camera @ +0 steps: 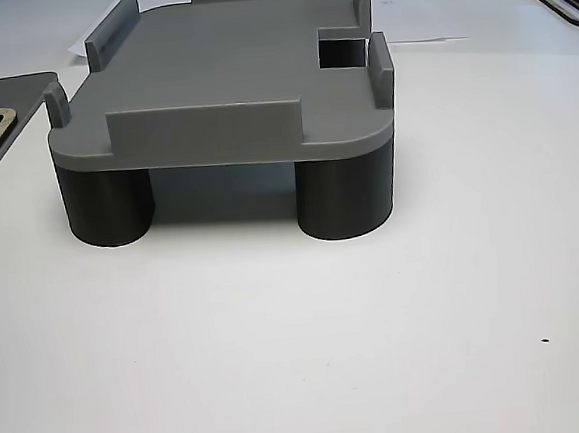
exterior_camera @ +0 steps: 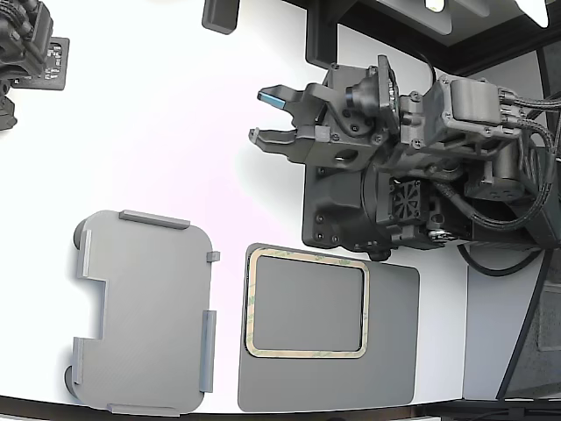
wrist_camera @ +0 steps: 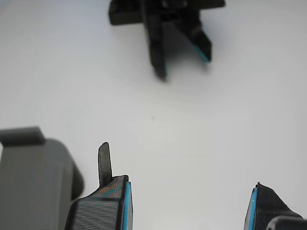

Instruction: Move top rectangular frame to the holder.

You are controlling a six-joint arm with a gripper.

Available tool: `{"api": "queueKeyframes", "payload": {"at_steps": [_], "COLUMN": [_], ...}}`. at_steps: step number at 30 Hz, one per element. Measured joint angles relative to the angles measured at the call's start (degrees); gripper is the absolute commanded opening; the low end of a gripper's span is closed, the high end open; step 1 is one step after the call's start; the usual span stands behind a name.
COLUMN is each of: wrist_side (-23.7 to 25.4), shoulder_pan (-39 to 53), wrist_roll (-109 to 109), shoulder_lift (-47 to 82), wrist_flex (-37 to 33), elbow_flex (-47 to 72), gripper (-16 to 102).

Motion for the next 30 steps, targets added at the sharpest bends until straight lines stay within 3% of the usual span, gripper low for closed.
{"api": "queueKeyframes", "payload": {"at_steps": [14,22,27,28,30], "wrist_side": [-7.38,0.00,-4.92,-6.94,-11.60], "shoulder_pan": [1.32,12.48,14.50,14.50,15.12], "wrist_roll": [-9.14,-19.95,-36.56,-40.87,-49.39], "shoulder_lift": [-4.66,-19.95,-26.10,-26.02,-23.82], "wrist_flex": [-2.20,5.19,4.04,2.64,0.44], "elbow_flex": [-0.79,-16.00,-22.94,-22.94,-21.18], "gripper": [100,100,100,91,97]}}
